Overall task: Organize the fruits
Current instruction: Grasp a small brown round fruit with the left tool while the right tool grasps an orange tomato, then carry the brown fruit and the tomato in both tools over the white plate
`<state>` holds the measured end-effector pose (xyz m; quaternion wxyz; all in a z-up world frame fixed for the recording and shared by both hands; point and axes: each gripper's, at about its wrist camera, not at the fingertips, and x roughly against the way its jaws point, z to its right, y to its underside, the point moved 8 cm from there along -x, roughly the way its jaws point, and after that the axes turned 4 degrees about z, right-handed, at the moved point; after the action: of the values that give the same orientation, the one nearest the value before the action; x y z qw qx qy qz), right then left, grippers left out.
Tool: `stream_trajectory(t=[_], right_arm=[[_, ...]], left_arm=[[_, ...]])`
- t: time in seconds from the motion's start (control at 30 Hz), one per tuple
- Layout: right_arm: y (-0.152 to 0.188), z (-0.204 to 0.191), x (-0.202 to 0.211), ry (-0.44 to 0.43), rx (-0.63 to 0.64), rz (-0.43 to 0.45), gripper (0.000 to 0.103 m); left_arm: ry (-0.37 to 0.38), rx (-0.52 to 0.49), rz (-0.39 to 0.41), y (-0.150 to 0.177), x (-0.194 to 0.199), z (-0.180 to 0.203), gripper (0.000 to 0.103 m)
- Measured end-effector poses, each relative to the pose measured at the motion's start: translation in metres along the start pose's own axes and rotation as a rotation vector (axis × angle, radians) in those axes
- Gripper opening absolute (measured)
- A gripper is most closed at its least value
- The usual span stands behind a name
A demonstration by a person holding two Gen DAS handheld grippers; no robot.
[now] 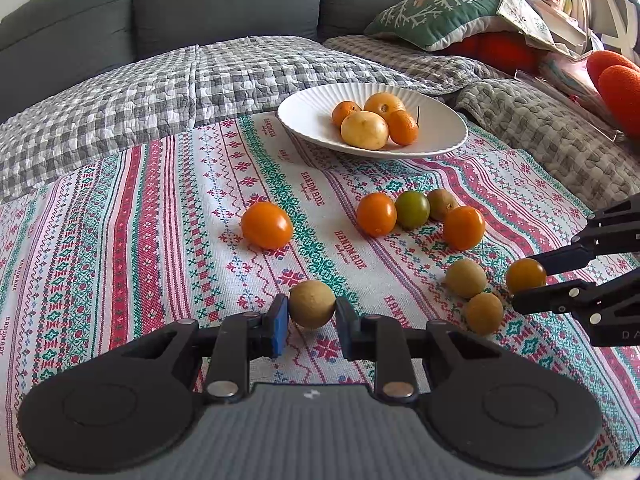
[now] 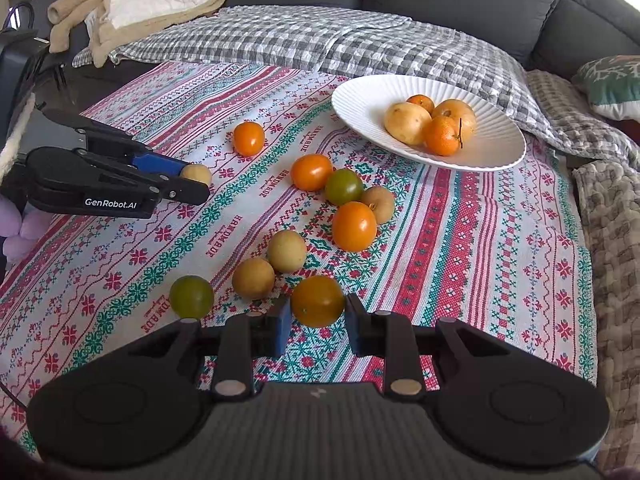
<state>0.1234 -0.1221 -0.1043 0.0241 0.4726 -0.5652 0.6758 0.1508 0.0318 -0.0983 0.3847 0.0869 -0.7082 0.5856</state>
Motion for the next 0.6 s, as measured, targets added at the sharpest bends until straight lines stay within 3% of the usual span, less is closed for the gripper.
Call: stream_trajectory(t=[0.6], right_arm=[[-0.017,0.017,0.02,0.003,-0.093,0.056,0.026]], left_arm=[[0.068,0.008,0.024,-0.015,0.009,0.019,0.012]])
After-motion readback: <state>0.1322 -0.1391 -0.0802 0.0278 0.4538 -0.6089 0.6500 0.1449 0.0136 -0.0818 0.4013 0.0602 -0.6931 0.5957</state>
